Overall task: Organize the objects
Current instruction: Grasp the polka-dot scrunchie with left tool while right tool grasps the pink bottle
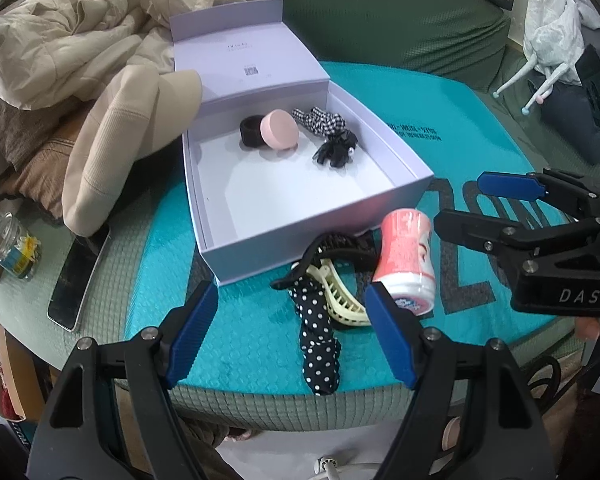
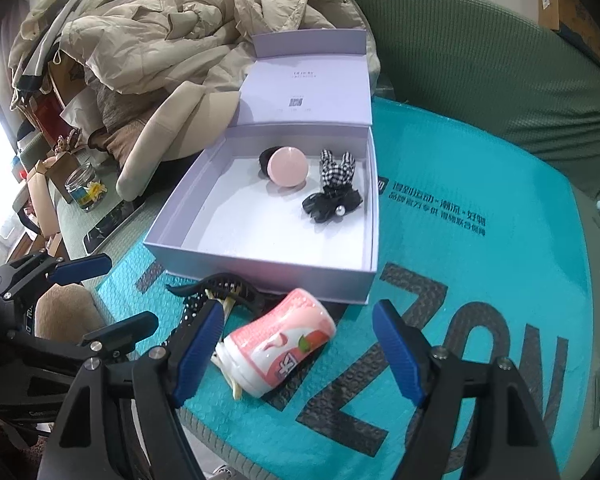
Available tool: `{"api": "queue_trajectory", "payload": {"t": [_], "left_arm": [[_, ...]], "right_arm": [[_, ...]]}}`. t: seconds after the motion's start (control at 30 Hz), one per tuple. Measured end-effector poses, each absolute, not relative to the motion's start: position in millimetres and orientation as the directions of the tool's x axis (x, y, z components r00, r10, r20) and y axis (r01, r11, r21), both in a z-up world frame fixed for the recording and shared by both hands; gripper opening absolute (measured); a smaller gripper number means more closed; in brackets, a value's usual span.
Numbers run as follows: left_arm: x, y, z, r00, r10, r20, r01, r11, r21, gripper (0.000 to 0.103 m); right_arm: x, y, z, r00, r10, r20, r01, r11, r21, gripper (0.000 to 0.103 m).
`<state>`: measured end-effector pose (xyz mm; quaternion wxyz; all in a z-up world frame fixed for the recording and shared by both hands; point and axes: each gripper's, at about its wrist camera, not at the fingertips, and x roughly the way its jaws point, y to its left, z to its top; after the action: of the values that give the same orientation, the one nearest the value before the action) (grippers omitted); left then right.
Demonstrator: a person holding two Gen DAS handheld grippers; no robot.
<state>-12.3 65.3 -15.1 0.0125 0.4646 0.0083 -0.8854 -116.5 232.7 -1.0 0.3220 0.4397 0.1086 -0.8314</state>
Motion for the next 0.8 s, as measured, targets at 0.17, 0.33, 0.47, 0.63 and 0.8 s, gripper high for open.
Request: {"api": "queue_trajectory", "payload": {"t": [0.17,0.33,0.47,0.63,0.8], "left_arm": [[-9,68,-28,-0.548,-0.010,-0.836,0.018,-1.000,0.000,0.075],[-8,69,-38,-0.529,-0.003,-0.848,0.009,-1.000,-0.002,0.075],[-6,71,-49,-0.510,0.006,-0.860,0.005,-1.000,-0.010,0.075],[-5,72,-60,-0.490,0.011,-0.872,-0.001,-1.000,-0.012,0.075],[-6,72,-69,-0.476,0.020,-0.879,-0.006,-1.000,-0.020,0.075]], "right_arm": [[-113,233,-10,-0.392,-0.437,-0.810,0.629,-0.769,0.111,0.078],[-110,228,-18,-0.377,-0.434,-0.819,0.640,-0.761,0.108,0.078],[-106,221,-26,-0.365,-0.425,-0.828,0.656,-0.749,0.096,0.078],[-105,215,-37,-0.350,-0.408,-0.843,0.663,-0.744,0.085,0.078],[-108,210,-48,-0.335,-0.405,-0.851,0.661,-0.744,0.094,0.078]]}}
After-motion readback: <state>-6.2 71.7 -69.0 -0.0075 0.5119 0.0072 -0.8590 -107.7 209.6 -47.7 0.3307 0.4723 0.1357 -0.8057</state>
